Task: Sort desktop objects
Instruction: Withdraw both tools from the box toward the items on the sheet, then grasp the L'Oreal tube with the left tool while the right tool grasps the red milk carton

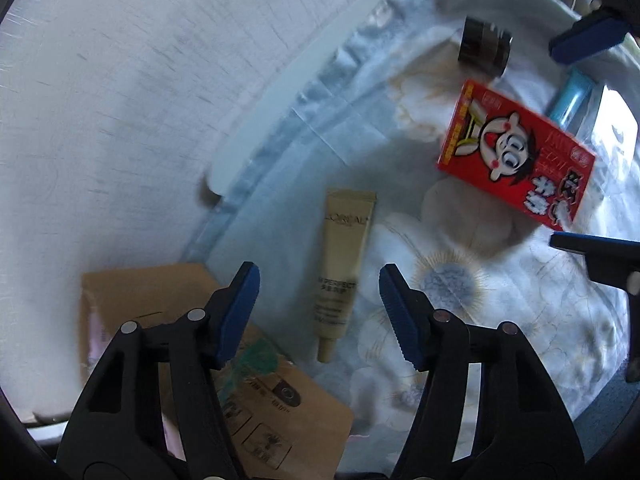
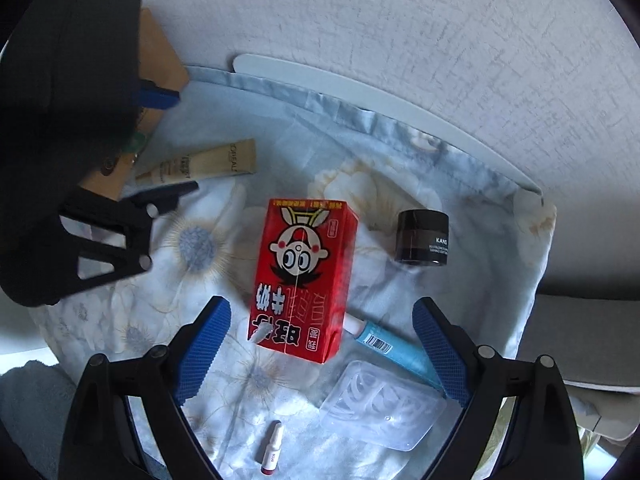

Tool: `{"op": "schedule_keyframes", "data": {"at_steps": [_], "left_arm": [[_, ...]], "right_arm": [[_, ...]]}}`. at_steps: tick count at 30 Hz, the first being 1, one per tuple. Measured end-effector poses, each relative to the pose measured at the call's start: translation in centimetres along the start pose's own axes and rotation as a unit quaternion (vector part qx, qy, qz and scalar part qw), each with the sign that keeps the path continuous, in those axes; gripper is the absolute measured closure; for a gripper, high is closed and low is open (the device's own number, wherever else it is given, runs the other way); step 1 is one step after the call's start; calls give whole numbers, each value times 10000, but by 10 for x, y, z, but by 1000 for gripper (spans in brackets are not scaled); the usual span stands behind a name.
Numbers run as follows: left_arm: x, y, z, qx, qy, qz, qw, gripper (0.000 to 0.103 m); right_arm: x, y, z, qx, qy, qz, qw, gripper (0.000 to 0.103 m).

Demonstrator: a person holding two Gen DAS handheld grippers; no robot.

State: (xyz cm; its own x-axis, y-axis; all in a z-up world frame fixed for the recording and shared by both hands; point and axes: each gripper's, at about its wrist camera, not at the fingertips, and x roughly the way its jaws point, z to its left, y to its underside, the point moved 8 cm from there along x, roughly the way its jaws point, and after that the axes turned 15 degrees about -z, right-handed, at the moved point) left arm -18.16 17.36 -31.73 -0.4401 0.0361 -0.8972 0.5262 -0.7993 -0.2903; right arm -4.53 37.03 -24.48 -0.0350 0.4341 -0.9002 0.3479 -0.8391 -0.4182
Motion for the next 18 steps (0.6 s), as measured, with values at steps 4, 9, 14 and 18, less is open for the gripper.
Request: {"op": "schedule_keyframes", "data": {"at_steps": [4, 9, 14, 18], "left_arm": [[10, 6, 4, -455, 303, 163, 9984, 51], [16, 15, 6, -822, 502, 362, 9947, 59], [17, 23, 8, -1299, 793, 438, 9874, 80], [14, 30, 9, -1338, 797, 449, 9868, 82]], "right_arm": [[1, -3, 1, -107, -33, -26, 9999, 12], [7, -5, 2, -85, -80, -58, 9999, 12], [13, 1, 4, -196, -34, 2, 9998, 44], [13, 4, 1, 28, -138, 115, 9998, 52]]}}
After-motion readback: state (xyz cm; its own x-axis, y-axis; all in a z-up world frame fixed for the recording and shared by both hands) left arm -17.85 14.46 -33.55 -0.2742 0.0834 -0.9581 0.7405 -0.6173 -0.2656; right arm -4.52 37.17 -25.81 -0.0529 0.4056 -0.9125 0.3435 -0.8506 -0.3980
